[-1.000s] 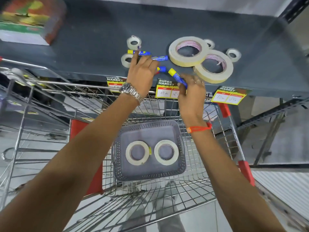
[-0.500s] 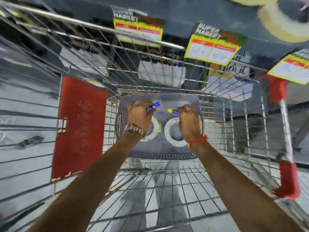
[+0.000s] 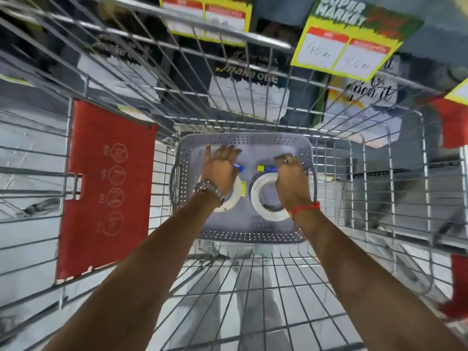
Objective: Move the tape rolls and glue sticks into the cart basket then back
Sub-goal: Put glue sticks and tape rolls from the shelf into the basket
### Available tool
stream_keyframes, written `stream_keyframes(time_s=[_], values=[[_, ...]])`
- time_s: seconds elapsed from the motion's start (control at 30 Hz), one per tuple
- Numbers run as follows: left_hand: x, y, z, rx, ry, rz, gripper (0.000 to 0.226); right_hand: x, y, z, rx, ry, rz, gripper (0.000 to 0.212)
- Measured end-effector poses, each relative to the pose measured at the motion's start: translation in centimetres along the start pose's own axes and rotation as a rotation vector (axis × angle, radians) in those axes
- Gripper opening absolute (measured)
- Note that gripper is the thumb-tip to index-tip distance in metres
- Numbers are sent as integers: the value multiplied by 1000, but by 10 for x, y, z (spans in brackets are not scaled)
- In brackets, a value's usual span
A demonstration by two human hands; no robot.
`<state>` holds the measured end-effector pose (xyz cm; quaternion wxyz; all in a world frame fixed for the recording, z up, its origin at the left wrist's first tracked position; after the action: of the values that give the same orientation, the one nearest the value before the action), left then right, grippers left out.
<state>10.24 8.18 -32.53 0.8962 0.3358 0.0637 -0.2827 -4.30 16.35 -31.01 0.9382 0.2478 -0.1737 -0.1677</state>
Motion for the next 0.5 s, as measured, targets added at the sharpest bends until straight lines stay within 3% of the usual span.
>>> stream_keyframes(time_s=[0.1, 0.2, 0.3, 0.4, 0.5], values=[[-15, 25, 28, -126, 30, -166, 46, 8, 19, 28, -154, -97, 59, 48], [-34, 50, 77, -485, 124, -508, 33, 23, 41, 78, -482, -176, 180, 39], [-58, 73, 151, -748, 63, -674, 27, 45, 60, 151, -763, -331, 293, 39], [-74, 71, 222, -821, 25, -537, 33, 67, 58, 222, -871, -313, 333, 37], [-70, 47, 266, -678, 79, -231, 46, 81, 30, 270, -757, -163, 283, 41]])
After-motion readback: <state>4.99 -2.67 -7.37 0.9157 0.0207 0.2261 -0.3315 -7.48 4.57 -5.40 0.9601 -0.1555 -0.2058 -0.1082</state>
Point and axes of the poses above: each hand's wrist, its own y-axis away from the middle knuckle, its own z-axis out of the back of the hand, x = y × z, the point moved 1 cm from there along -y, towards the middle knuckle, and after that the axes turned 15 degrees about x, right-handed, at the moved point
